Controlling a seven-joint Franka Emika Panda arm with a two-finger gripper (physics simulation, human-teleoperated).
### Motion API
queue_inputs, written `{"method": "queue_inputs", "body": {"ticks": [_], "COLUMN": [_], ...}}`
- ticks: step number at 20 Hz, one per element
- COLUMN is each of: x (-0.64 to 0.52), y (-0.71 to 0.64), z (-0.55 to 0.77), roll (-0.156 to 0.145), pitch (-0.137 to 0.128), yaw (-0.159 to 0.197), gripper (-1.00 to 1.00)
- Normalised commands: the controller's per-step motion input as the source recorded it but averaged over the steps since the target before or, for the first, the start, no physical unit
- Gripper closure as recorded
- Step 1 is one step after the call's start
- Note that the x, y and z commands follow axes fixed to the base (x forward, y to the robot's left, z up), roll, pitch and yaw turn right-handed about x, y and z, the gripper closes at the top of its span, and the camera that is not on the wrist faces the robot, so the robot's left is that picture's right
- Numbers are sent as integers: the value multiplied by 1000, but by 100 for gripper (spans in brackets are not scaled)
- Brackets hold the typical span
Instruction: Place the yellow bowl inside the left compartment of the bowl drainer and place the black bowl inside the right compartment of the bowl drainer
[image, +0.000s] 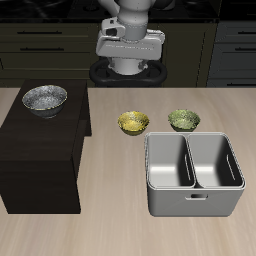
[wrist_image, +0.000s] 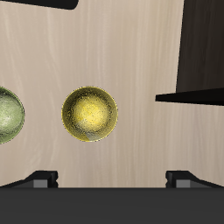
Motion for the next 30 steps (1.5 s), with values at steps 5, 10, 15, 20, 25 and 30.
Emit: {"method": "queue_inputs", "body": {"ticks": [5, 10, 15, 20, 25, 30], "x": [31, 52, 62, 22, 78, 104], "y": [167, 167, 253, 151, 110, 78], "z": [75, -10, -219, -225, -389, -352], "roll": [3, -7, 10, -5, 0, -9], "pitch": [-21, -21, -20, -37, 23, 27], "yaw": [-5, 3, 34, 21, -4, -7], "gripper": [-100, -100, -100, -100, -100, -100]}}
